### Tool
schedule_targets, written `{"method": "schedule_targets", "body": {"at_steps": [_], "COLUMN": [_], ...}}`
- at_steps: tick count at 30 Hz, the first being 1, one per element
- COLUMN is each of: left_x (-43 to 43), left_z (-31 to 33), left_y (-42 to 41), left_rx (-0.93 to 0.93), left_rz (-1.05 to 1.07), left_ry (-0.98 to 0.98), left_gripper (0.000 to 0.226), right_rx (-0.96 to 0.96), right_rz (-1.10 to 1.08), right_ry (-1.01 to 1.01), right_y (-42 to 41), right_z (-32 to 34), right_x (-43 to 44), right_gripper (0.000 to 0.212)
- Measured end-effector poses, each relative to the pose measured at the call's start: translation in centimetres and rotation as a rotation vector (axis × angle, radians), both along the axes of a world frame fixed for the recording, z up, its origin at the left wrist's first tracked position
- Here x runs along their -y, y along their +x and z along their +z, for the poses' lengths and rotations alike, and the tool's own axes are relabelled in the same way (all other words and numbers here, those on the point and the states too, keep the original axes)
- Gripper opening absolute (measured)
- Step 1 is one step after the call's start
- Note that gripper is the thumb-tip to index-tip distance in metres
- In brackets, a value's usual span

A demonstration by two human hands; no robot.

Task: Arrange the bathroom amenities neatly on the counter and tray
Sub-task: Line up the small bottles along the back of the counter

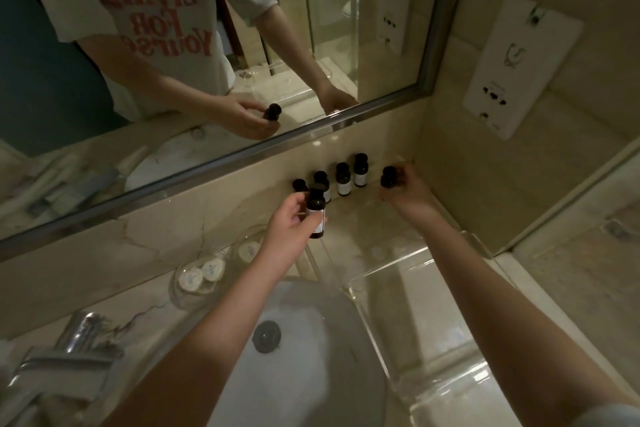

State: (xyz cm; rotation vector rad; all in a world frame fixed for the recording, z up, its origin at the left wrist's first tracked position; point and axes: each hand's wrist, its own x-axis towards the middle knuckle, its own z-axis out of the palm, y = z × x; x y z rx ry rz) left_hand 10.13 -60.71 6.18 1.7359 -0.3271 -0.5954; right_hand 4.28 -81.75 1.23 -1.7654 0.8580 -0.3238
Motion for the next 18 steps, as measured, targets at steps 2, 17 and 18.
{"method": "schedule_targets", "body": {"at_steps": [2, 17, 18], "left_x": [0.0, 0.0, 0.0], "left_z": [-0.1, 0.4, 0.5], "left_y": [0.0, -0.8, -0.8], "left_rx": [-0.006, -0.033, -0.031], "left_rz": [0.003, 0.02, 0.016], "left_ry": [-0.007, 0.005, 0.003], "left_gripper": [0.024, 0.028, 0.027], "right_rx": [0.004, -0.255, -0.272], "right_rz": [0.062, 0.4, 0.409], "right_ry": [-0.059, -0.636, -0.665], "right_y": [-0.4, 0.4, 0.4], "right_z": [1.4, 3.9, 3.8], "right_x": [0.4, 2.8, 2.9], "right_gripper": [0.055, 0.019, 0.019]}}
